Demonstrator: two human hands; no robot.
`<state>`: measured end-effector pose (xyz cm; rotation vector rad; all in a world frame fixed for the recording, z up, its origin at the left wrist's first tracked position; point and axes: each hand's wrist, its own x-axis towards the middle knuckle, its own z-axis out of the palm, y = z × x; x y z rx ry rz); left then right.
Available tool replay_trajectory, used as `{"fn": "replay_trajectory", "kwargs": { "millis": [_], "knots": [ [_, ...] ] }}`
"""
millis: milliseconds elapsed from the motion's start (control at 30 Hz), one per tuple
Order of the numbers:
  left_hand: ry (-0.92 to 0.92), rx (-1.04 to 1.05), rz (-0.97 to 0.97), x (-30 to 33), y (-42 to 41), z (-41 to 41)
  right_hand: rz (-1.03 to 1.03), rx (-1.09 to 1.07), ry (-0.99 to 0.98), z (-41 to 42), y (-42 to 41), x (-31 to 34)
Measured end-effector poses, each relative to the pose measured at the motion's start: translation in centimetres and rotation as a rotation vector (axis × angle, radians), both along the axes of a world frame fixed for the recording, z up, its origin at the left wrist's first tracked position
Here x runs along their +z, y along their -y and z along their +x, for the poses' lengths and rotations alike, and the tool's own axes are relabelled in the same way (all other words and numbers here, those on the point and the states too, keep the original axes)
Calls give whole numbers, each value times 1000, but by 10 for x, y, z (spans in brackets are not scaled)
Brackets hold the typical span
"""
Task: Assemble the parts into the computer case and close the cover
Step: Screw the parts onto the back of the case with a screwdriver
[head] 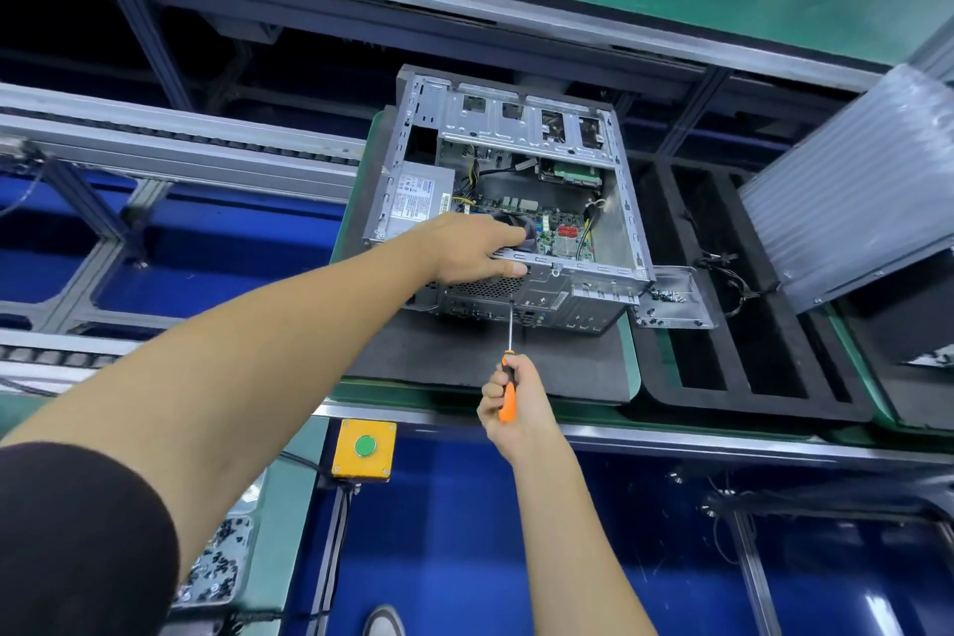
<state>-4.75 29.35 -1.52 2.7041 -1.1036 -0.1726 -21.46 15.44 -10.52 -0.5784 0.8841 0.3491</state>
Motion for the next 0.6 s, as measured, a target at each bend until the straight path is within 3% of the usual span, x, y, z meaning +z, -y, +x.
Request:
{"fn": "replay_trajectory", "kwargs": {
  "millis": [167,300,367,433,533,600],
  "knots": [
    [374,83,119,-7,1,-25,-201,33,-14,-3,-3,9],
    [529,416,-280,-47,-21,-83,-393,106,-44,-13,2,8],
    [434,727,-396,-67,-38,-111,-444,172,-39,-18,2,6],
    [194,950,-462,-88,-59,-133,-528,254,-25,-19,1,3],
    [-98,1036,-519,-105,-79,-148,-688,380,33,-15,2,-3],
    [-184,1062,-552,-106,-81,-147,-737,451,71,-12,2,-6]
  ]
}}
